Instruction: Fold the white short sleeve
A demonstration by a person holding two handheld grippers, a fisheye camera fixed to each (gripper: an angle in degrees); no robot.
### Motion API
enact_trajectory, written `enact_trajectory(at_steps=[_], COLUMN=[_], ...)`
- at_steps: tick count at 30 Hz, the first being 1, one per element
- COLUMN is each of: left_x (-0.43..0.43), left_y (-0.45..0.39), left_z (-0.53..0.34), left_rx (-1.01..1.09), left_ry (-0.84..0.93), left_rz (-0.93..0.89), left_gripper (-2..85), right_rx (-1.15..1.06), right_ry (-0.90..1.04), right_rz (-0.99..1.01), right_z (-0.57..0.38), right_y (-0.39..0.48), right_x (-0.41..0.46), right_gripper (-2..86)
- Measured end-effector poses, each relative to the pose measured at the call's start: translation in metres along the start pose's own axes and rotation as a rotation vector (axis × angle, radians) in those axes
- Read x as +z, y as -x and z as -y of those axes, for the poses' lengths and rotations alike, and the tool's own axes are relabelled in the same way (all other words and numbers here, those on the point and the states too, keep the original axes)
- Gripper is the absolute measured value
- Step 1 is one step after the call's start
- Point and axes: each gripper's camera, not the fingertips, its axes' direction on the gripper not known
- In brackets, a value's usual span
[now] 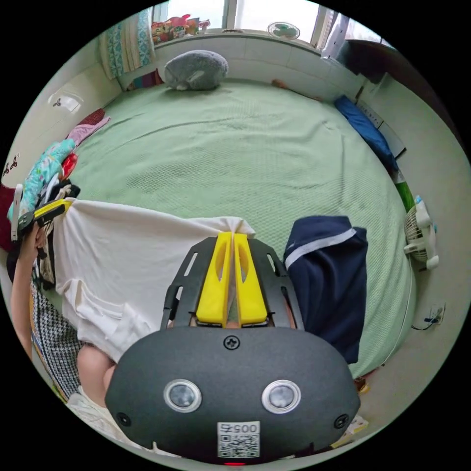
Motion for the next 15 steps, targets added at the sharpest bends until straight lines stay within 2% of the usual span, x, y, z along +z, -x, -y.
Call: enact_trajectory(at_steps=[3, 7, 12, 15], left_x=[0.02, 0.021, -0.031, -0.051], left_y=[0.015, 0.021, -0.001, -0.028], left_z=[0.005, -0.01, -0.068, -0.132], left_rx=[-0.09, -0.088, 0.097, 0.171], left_ry=[0.046, 0.046, -0.077, -0.132], left_rz=[-0.087, -0.093, 0.017, -0.012], left_gripper=[5.6, 6.8, 10.2, 10.8], right_rx=[0.102, 0.073, 0.023, -0.011], right_ry=[0.037, 0.125, 0.071, 0.067], right_rz=[0.004, -0.052, 0.012, 0.045], right_z=[0.017, 0.01, -0.051, -0.114], right_y=[-0.005, -0.006, -0.026, -0.024], right_x=[0.019, 0.036, -0.015, -0.039], right_gripper=[-1.5, 0.2, 6.3, 6.6])
